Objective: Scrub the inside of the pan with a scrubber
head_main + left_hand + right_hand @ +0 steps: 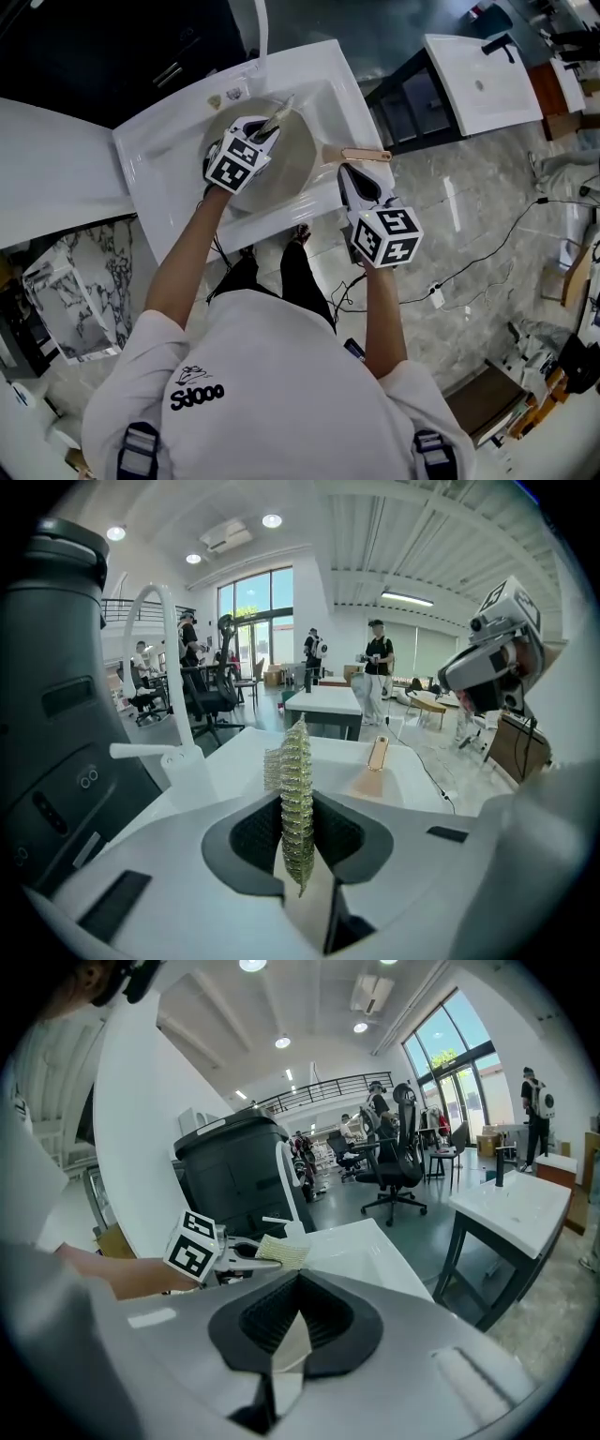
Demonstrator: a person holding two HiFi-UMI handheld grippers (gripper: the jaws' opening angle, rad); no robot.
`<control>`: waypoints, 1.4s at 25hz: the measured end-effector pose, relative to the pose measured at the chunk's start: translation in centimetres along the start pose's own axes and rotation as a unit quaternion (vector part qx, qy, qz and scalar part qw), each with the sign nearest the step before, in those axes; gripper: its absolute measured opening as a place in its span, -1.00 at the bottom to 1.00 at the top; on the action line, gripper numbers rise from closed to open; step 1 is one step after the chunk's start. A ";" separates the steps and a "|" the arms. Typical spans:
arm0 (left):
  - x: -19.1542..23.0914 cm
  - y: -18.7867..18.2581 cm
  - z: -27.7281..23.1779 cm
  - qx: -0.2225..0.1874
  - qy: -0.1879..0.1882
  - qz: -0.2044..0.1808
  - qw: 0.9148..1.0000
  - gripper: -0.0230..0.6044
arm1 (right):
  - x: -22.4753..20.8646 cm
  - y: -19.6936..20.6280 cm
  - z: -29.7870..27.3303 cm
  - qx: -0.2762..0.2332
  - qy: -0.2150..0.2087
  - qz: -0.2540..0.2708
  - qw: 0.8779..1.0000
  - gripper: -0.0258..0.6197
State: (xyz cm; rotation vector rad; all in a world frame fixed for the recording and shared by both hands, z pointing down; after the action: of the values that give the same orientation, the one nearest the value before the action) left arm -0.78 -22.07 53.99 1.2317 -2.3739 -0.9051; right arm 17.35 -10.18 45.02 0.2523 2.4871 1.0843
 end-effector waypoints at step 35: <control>-3.8 3.1 -10.7 0.096 0.141 0.009 0.985 -0.67 | -1.4 1.5 -0.8 0.031 0.009 -0.013 0.999 -0.89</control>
State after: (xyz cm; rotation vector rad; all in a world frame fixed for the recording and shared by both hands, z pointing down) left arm 5.28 -21.80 64.05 1.3086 -2.2773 -0.4673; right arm 18.24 -10.08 47.03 0.2292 2.5354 1.0057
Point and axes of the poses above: the fingertips, and each gripper's own axes: z backward along the fingers, x to its left, y out of its underside, the point moved 6 cm from there along z, backward along the fingers, and after that the axes turned 9 degrees about x, right-handed, at the moved point
